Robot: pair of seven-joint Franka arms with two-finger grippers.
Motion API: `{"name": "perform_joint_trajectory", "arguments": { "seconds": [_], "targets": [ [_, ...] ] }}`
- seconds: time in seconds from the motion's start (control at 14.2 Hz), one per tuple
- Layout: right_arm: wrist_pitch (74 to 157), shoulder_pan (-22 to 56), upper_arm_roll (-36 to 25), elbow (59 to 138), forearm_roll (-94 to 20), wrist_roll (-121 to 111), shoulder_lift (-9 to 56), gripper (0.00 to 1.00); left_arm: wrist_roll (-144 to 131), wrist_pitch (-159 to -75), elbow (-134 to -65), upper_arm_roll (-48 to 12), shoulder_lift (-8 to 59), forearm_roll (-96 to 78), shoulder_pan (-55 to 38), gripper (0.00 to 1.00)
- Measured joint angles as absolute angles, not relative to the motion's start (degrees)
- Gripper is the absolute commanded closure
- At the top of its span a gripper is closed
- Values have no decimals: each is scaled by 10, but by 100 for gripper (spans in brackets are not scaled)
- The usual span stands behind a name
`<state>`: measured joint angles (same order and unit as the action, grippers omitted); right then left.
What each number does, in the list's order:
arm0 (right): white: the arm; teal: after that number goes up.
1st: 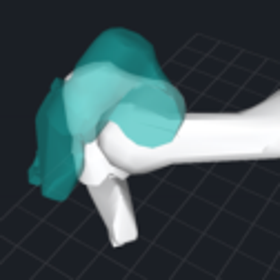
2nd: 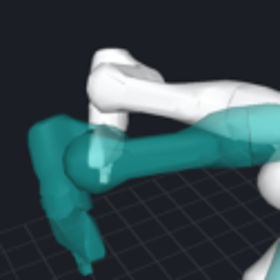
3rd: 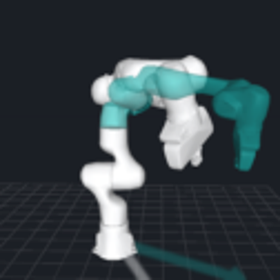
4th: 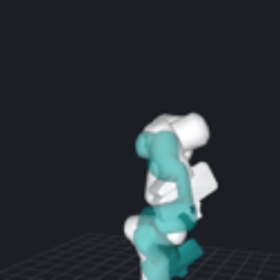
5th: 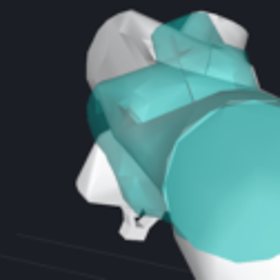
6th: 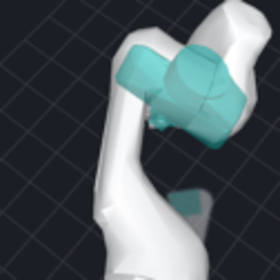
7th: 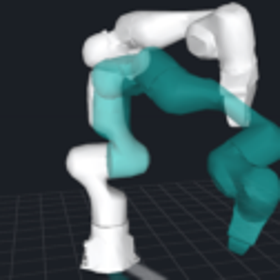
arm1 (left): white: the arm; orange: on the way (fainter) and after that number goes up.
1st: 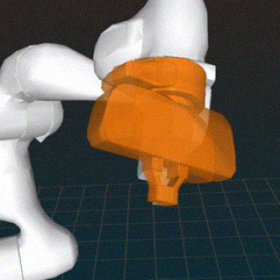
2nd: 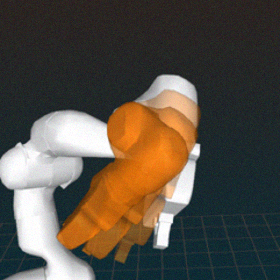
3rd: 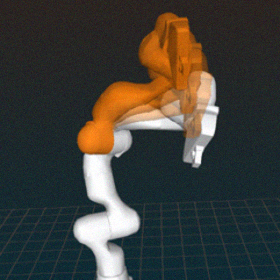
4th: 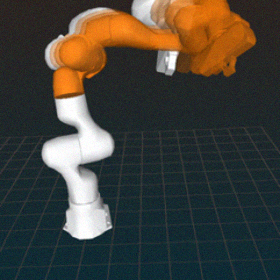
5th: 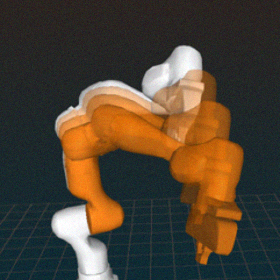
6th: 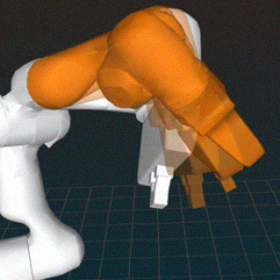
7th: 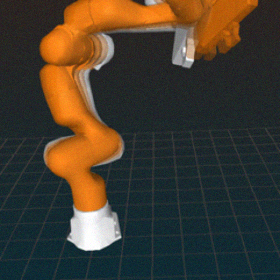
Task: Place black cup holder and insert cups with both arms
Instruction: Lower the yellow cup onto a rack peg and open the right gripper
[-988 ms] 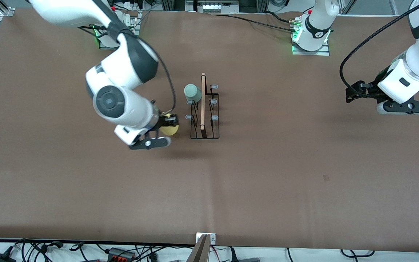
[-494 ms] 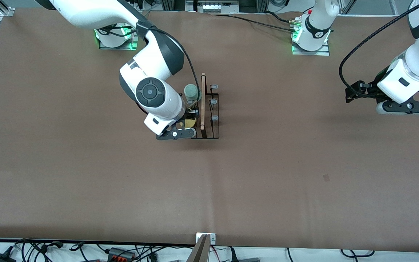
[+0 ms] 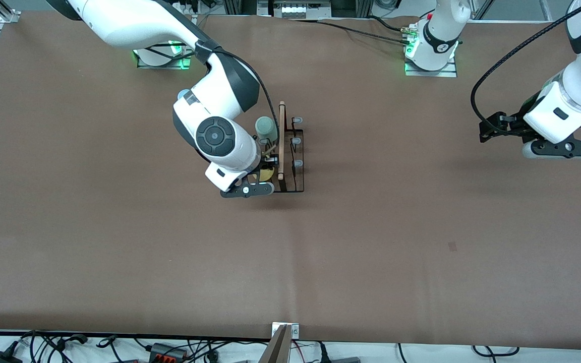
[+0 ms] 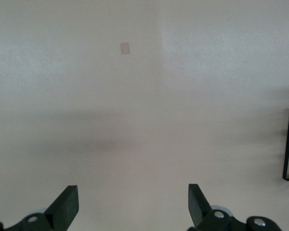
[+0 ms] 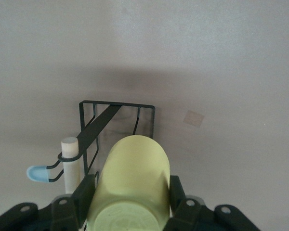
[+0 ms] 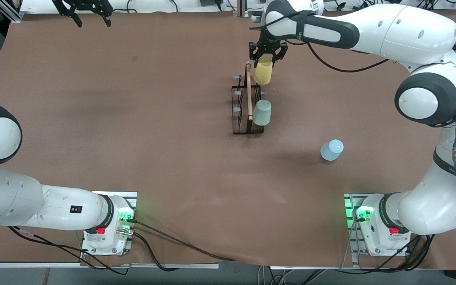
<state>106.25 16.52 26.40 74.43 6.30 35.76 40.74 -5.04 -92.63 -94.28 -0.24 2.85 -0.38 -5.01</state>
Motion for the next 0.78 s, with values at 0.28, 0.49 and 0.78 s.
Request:
{"name": "perform_joint_trajectory", "arguments": {
  "seconds": [0.28,0.49,0.78],
  "targets": [
    [1064,167,264,745,75,359,426,77,-50,-924,-943,-2,29,-4,-50,0],
    [1069,168,264,745,78,359,438,75,-50,-923,-943,-2,29,-4,-50,0],
    [1074,169,264,745,78,360,443,0,-50,-919,-943,-2,29,-4,-50,0]
  ]
}}
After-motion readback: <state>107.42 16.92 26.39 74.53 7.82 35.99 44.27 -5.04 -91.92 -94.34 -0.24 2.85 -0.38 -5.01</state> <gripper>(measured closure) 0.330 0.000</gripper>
